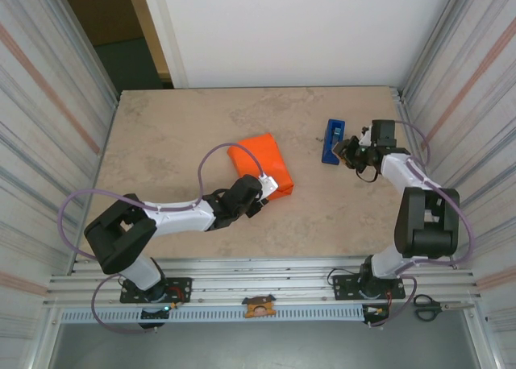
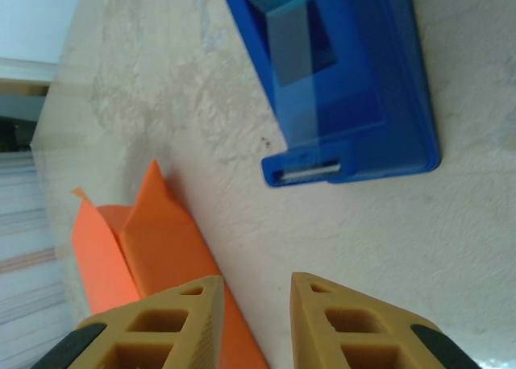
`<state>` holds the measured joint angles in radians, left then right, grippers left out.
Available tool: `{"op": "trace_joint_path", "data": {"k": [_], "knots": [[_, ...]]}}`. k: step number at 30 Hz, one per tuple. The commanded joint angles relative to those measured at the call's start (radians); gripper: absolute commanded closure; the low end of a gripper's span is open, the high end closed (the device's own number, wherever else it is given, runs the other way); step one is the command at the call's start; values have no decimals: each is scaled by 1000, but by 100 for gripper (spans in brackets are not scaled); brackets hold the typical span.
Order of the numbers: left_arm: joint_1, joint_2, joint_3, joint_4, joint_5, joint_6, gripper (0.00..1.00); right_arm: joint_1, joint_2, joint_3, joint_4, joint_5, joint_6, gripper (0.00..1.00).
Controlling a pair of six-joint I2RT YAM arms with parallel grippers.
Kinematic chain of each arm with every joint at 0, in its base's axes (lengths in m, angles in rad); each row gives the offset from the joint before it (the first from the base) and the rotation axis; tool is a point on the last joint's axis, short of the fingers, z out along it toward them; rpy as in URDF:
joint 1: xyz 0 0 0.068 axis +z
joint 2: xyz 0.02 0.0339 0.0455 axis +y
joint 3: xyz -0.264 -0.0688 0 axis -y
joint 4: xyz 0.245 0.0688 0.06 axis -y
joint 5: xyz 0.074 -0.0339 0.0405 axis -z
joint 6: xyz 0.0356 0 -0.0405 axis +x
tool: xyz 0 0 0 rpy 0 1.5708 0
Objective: Wrap the gift box in paper
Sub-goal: Tear off the tape with the cutter.
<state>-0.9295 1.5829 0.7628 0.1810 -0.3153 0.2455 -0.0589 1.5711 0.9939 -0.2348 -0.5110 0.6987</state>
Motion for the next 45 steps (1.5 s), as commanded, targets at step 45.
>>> {"op": "trace_joint_path", "data": {"k": [45], "knots": [[0,31,-52,-151,39,-41,51,-84,404,331,-89,-211,-102,76]]}}
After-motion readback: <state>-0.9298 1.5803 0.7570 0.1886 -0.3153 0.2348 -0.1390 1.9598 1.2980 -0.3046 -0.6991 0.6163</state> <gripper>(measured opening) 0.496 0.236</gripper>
